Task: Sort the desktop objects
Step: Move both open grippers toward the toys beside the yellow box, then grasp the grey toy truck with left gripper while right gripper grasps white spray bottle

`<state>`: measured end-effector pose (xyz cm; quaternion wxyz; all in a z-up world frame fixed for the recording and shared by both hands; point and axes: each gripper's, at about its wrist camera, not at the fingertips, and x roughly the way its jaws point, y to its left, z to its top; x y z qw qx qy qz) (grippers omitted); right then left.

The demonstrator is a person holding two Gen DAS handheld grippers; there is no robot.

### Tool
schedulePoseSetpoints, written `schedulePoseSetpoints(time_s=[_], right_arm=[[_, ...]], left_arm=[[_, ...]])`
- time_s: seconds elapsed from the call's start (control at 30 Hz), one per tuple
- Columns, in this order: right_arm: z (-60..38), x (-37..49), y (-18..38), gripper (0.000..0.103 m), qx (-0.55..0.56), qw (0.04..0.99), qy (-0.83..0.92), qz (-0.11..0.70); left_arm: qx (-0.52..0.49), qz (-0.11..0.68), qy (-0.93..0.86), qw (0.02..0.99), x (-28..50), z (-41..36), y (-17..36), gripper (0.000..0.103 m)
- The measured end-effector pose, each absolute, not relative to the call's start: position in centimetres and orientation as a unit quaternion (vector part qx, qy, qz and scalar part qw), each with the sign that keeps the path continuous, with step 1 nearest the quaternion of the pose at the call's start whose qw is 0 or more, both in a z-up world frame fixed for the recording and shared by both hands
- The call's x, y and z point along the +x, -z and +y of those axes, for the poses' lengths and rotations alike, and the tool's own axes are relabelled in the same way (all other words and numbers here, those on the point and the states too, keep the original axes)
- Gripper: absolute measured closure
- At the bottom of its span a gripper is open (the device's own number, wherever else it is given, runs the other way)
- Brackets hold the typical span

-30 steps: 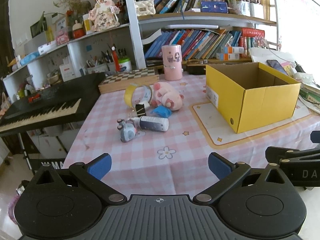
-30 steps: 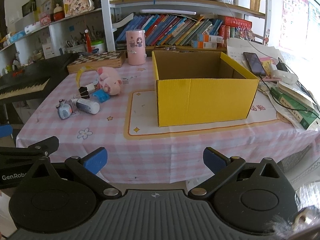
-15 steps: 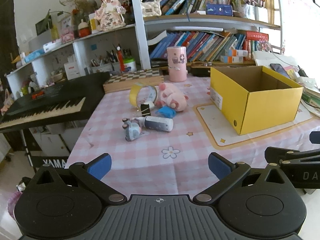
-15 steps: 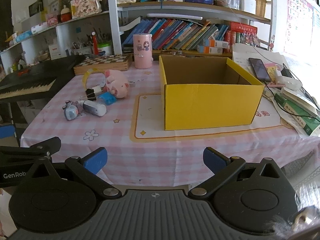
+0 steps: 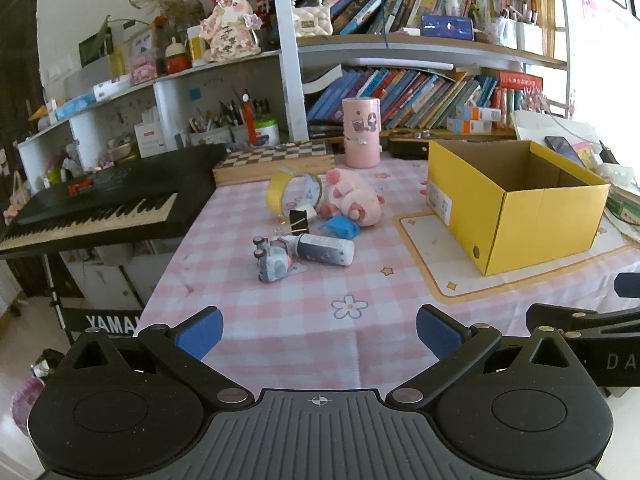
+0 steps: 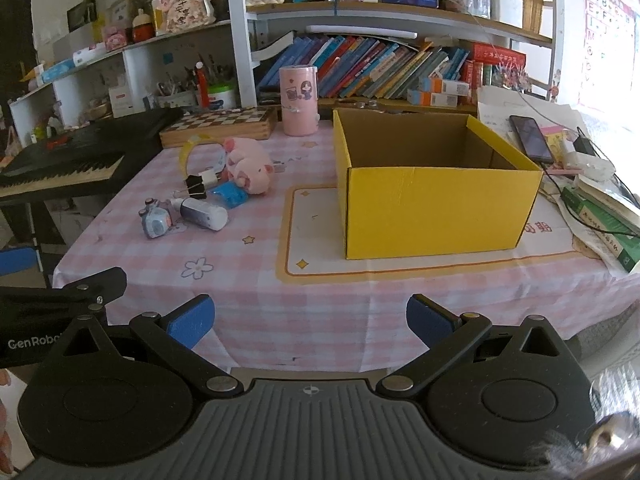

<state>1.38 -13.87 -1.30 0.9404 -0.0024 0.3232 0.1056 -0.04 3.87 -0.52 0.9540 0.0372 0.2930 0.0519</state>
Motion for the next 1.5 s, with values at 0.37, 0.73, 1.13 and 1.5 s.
schedulePoseSetpoints(time_s=[0.37, 0.73, 1.13, 1.5], right_arm=[[-12.2, 1.0, 0.8, 0.0, -0.028, 0.943, -0.102, 0.314], [-10.0, 1.6, 0.8, 0.0, -0.044, 0.939, -0.128, 0.317], [-7.9, 3.3, 1.3, 0.001, -0.065, 0.929, -0.176, 0.32], [-6.4, 8.0, 1.7, 0.016, -0.071, 0.92, -0.208, 0.325]], left_arm=[[0.036, 0.285, -0.058, 0.956, -0.5, 5.1, 0.4, 0.0], [0.021, 0.298, -0.086, 0.95, -0.8, 7.2, 0.6, 0.0], [0.007, 0.317, -0.124, 0.94, 0.4, 8.7, 1.1, 0.0], [-0.005, 0.323, -0.143, 0.936, 3.8, 10.0, 1.4, 0.0]])
